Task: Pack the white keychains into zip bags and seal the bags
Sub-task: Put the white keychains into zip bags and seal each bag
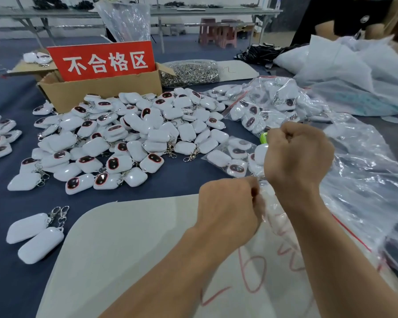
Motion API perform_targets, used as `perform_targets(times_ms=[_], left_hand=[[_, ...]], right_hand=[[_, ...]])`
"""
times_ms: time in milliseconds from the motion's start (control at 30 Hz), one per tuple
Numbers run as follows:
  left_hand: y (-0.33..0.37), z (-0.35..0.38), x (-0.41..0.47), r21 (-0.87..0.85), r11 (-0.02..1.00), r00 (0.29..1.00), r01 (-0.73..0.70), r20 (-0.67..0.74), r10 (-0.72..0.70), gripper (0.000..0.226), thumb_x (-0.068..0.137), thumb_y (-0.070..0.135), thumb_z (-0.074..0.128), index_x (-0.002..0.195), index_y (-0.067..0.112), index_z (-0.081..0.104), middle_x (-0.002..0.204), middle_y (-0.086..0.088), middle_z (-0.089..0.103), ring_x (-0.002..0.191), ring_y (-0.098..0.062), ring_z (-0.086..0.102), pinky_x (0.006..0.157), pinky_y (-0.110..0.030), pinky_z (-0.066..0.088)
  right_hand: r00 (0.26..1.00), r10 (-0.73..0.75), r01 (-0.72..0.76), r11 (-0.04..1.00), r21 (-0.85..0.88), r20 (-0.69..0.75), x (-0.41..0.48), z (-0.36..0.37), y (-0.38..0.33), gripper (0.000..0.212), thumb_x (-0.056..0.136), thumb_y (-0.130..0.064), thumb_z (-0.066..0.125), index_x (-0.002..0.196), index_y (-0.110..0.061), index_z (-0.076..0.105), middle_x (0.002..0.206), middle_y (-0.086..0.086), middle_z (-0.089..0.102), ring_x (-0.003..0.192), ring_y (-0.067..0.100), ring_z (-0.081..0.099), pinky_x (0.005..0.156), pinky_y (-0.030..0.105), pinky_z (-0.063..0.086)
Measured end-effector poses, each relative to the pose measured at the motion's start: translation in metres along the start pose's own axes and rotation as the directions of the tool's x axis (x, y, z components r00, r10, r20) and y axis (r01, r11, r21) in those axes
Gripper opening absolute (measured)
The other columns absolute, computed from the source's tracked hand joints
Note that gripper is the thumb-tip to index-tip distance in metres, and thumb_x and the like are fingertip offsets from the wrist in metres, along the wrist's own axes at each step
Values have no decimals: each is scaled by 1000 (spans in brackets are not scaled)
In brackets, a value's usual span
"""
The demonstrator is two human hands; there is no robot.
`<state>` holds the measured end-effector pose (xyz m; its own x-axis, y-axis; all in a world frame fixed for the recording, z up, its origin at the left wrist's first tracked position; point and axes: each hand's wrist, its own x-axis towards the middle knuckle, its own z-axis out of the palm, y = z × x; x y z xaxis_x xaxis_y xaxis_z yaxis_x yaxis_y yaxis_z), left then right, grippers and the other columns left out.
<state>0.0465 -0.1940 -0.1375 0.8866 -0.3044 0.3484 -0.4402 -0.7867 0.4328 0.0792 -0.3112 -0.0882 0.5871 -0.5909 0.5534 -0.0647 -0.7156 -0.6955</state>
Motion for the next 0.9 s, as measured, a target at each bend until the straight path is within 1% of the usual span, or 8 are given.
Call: perform_targets(times_ms=[167,367,433,533,600,733,833,900], left_hand=[[-10,-3,5,-174,974,987,144,-45,-154,14,83,41,58,90,32,67,74,12,67,75,-9,59,71,-29,48],[-1,5,3,-172,969,979,-178,71,192,41,89,36,67,130,30,69,125,12,66,117,-13,54,98,-30,41],[-4,5,3,-104,980,983,-171,46,176,34,91,43,63,121,31,72,114,13,68,112,-11,55,92,-31,36],[-9,3,6,-39,993,993,-113,-50,111,12,89,36,66,84,27,72,87,10,68,90,-15,58,84,-31,32],[-10,2,6,-40,997,993,-70,-97,66,15,87,32,68,74,25,67,78,9,66,81,-15,56,83,-33,34],[-5,2,3,-171,977,973,-124,-216,85,23,85,49,62,80,28,70,80,12,66,82,-13,56,80,-31,36],[13,9,4,26,987,973,-156,-169,158,41,81,67,59,85,28,72,82,11,68,83,-14,61,69,-32,40],[22,11,6,124,982,982,-139,-108,153,33,81,59,67,76,26,68,76,10,65,75,-16,63,58,-29,35]], right_hand=[[998,57,-58,998,-9,-12,6,-2,6,27,71,-25,52,58,-2,47,54,-9,47,45,20,28,48,32,28],[977,212,-210,974,-91,10,18,-10,21,26,74,-25,55,62,-3,60,45,3,44,50,17,42,50,29,30],[969,240,-232,965,-126,57,21,-12,25,27,74,-26,56,63,-2,62,49,5,49,53,19,46,52,32,31],[961,256,-242,961,-136,103,23,-15,26,29,71,-30,55,65,-2,64,47,4,48,53,19,48,52,29,34],[961,253,-238,963,-127,116,22,-17,28,30,69,-31,55,65,-3,65,40,2,43,51,18,47,51,25,35],[961,250,-232,960,-156,115,18,-24,35,32,75,-29,62,56,-3,58,39,2,42,50,20,44,50,28,31],[962,259,-240,954,-181,85,18,-26,38,33,76,-27,62,53,-4,57,44,2,45,52,21,45,51,30,28],[962,260,-240,951,-196,85,17,-25,38,32,76,-29,61,56,-4,61,48,4,50,54,20,47,52,32,29]])
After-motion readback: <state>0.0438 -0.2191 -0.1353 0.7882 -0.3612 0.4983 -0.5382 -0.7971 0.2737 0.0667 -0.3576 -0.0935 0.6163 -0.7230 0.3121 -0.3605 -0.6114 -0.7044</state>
